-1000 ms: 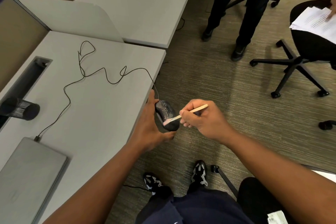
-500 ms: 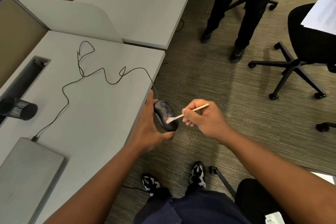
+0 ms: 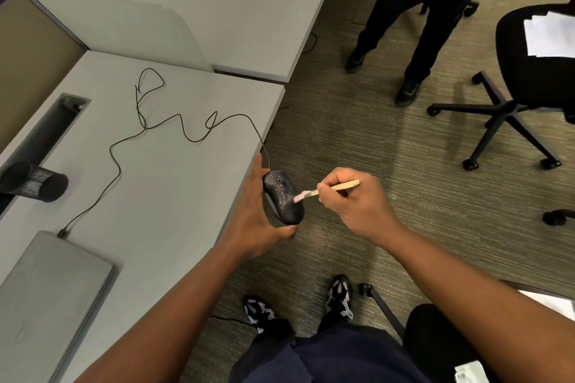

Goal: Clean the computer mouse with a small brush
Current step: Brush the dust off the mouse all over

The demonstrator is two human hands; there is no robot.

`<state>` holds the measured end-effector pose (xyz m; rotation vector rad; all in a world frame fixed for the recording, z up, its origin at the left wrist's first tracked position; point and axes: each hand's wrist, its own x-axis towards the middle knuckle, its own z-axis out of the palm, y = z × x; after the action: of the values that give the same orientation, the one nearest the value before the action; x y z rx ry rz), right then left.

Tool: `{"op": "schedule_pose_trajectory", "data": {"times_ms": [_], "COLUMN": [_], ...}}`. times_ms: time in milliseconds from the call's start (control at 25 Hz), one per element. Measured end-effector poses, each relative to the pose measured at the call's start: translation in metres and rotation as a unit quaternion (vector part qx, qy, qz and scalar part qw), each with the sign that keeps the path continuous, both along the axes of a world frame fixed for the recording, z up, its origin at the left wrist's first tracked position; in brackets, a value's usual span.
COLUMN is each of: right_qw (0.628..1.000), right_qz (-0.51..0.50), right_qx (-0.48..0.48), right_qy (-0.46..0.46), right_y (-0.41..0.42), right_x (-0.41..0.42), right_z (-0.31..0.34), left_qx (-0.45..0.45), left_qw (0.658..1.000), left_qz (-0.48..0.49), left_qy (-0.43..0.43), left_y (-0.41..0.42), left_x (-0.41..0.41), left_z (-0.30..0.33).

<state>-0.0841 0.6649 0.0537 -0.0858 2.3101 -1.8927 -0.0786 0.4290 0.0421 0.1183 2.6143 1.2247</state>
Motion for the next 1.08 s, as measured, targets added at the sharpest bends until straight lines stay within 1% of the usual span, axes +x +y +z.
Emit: {"op": "schedule_pose_trajectory", "data": {"times_ms": [80,200,240,320,400,480,560,680,720,760,840,880,920,1040,1080], "right_qw": [0.999,0.996,0.997,0.999,0.999,0.996,0.994,0.999,0.999,0.998,0.995,0.994,0.995,0.999,0.999], "right_qz": [0.010,0.062,0.060,0.024,0.012,0.057,0.087,0.022,0.013,0.020,0.067,0.081,0.078,0.016,0.007], "right_qx": [-0.030,-0.058,-0.050,-0.022,-0.028,-0.058,-0.061,-0.006,-0.003,-0.014,-0.048,-0.051,-0.042,0.003,0.004], "right_qy": [0.012,0.013,0.013,0.023,0.031,0.037,0.031,0.043,0.050,0.053,0.049,0.045,0.040,0.040,0.045], "right_y": [-0.001,-0.011,-0.011,-0.007,-0.002,-0.004,-0.008,-0.002,0.000,0.001,-0.005,-0.008,-0.009,-0.004,-0.003], "right_x": [0.002,0.006,0.007,0.005,0.005,0.007,0.009,0.004,0.003,0.003,0.006,0.007,0.007,0.003,0.003], "right_z": [0.000,0.001,0.000,-0.002,-0.002,0.000,0.001,-0.004,-0.004,-0.004,-0.001,-0.001,-0.001,-0.004,-0.003], "left_qx": [-0.004,0.000,-0.001,-0.003,-0.002,0.003,0.002,-0.004,-0.003,-0.003,0.003,0.005,0.005,0.001,-0.001], "left_qw": [1.000,1.000,1.000,1.000,1.000,1.000,1.000,1.000,1.000,1.000,1.000,1.000,1.000,1.000,1.000], "left_qz": [0.001,-0.002,-0.002,-0.002,-0.005,-0.009,-0.012,-0.008,-0.007,-0.008,-0.011,-0.012,-0.012,-0.011,-0.011], "left_qy": [0.001,0.001,0.000,0.000,-0.003,-0.002,0.002,-0.004,-0.007,-0.009,-0.012,-0.011,-0.010,-0.014,-0.014], "left_y": [-0.001,-0.001,-0.001,-0.002,-0.002,-0.002,0.001,0.000,-0.001,-0.001,-0.001,-0.001,0.000,-0.001,-0.001], "left_x": [0.000,0.001,0.000,0.001,0.002,0.001,0.000,0.001,0.001,0.001,0.000,0.000,-0.001,0.000,0.000], "left_z": [0.000,-0.002,-0.002,-0.001,0.001,0.001,0.002,0.002,0.001,0.001,0.000,-0.001,0.000,0.001,0.001]}}
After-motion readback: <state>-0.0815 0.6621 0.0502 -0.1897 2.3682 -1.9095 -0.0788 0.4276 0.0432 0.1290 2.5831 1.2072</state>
